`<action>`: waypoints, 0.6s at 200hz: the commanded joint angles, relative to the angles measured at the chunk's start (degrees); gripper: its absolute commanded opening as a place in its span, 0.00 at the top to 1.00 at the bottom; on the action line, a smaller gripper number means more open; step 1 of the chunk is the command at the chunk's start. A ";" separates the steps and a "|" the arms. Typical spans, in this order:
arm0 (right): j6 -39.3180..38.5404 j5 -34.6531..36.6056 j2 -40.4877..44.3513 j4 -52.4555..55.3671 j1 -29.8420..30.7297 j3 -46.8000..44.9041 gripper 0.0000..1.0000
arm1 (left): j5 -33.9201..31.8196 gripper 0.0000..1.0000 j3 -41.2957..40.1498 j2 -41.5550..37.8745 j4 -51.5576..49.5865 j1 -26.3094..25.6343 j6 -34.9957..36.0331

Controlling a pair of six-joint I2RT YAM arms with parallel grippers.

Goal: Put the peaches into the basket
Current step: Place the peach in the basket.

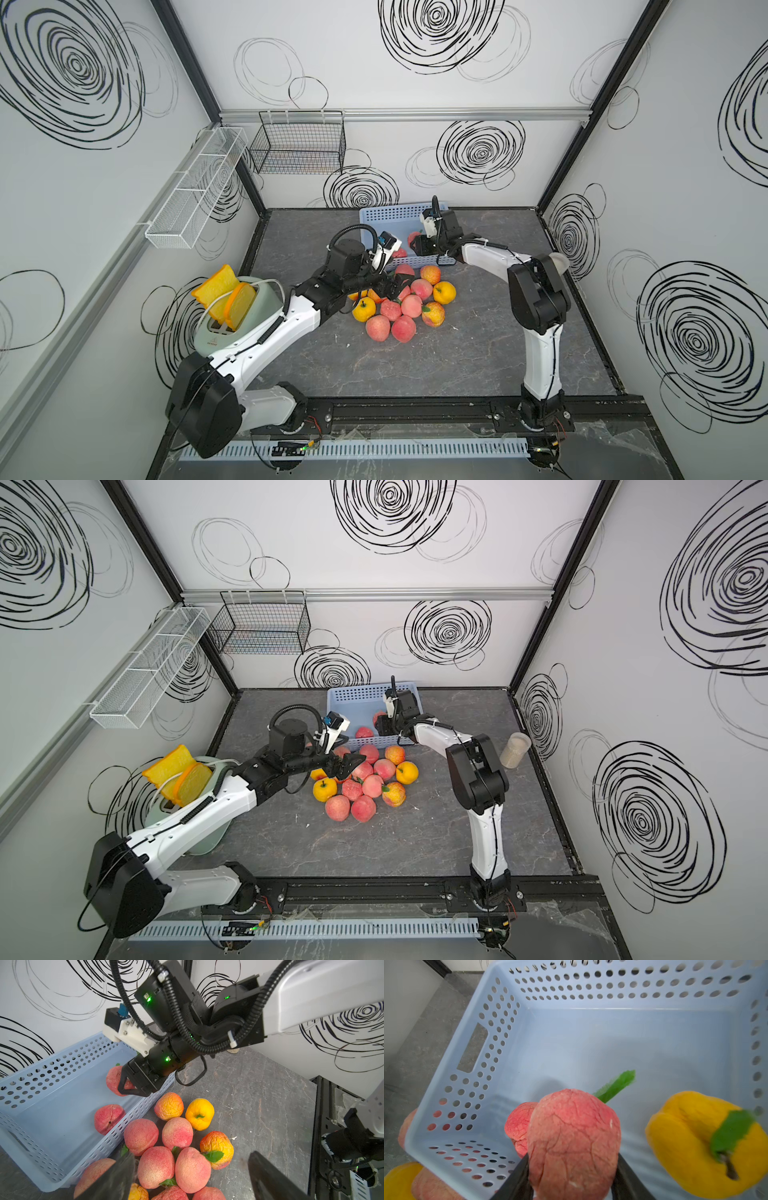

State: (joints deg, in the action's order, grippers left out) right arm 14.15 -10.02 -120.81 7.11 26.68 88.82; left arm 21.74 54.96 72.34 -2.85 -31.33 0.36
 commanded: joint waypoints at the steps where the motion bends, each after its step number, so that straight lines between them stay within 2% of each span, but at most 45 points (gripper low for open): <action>1: -1.41 1.51 -1.96 3.93 0.82 3.32 0.46 | -0.34 0.11 0.76 0.44 2.82 0.74 -0.31; 100: -1.13 2.96 -7.03 6.71 1.02 6.84 0.45 | -2.02 0.11 0.94 0.51 2.75 1.61 -0.55; 120: -1.50 3.68 -7.50 6.73 0.99 6.78 0.42 | -2.49 0.11 0.94 1.09 2.85 2.45 -1.10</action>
State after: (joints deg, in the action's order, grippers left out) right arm 13.65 -7.62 -126.72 11.18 27.38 94.67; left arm 20.21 54.96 72.51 -2.83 -30.20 -0.12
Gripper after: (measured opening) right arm 0.560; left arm 0.893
